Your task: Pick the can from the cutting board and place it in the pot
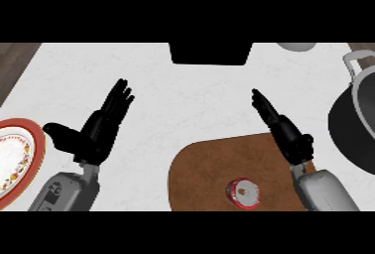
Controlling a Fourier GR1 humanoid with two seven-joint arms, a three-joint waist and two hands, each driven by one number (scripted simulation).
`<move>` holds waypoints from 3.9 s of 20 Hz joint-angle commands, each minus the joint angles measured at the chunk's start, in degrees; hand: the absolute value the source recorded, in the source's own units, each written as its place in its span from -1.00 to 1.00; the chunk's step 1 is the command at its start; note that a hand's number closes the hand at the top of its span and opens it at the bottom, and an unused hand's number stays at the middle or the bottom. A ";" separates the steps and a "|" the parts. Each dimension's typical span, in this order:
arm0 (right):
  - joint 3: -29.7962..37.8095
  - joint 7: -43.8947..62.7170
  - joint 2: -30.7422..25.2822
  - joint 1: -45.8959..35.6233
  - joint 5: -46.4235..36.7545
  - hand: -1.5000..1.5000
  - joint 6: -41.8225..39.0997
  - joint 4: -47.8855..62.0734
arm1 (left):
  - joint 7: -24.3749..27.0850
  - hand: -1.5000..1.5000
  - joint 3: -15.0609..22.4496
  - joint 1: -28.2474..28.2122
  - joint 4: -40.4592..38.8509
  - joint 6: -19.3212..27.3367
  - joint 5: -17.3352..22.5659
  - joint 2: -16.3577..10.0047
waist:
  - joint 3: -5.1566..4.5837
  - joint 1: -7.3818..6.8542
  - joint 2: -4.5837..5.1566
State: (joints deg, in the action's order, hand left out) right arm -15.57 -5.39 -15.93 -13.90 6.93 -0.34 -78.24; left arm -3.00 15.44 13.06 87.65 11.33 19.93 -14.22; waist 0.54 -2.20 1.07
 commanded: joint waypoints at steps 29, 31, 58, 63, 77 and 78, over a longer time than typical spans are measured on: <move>-20.97 54.38 15.76 26.66 -61.92 -1.00 18.72 -53.46 | -1.74 0.00 2.05 -7.05 -9.96 -8.69 -4.78 -5.96 | -0.70 2.26 -0.97; -20.26 60.91 15.83 23.00 -60.38 -1.00 18.20 -52.72 | -3.91 0.00 2.31 -6.06 -9.16 -8.67 -4.82 -5.41 | -0.65 1.95 -0.93; -13.82 28.10 5.57 40.15 -30.64 -1.00 20.97 -38.31 | -5.18 0.00 -2.88 -9.76 -6.39 -11.38 -11.21 -0.30 | -0.46 2.64 -1.23; -10.60 22.85 9.96 33.45 -23.62 -1.00 20.53 -32.13 | -4.27 0.00 -3.45 -9.45 -8.19 -13.10 -12.46 -0.14 | -0.51 2.28 -1.08; -7.01 4.57 15.85 28.03 -12.95 1.00 19.94 -7.80 | -6.42 0.00 -4.90 -9.45 -5.90 -13.77 -15.98 4.08 | -0.53 2.17 -1.09; -8.60 4.87 12.54 26.82 -20.37 1.00 20.22 -6.91 | -4.12 0.00 -6.83 -5.29 -13.09 -15.58 -14.14 2.72 | -0.56 2.29 -0.90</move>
State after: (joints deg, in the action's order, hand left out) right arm -23.42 2.19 -1.98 16.56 -8.91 20.05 -92.29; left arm -7.95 9.98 4.94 78.64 -3.09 5.34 -11.68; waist -0.26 0.20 -0.22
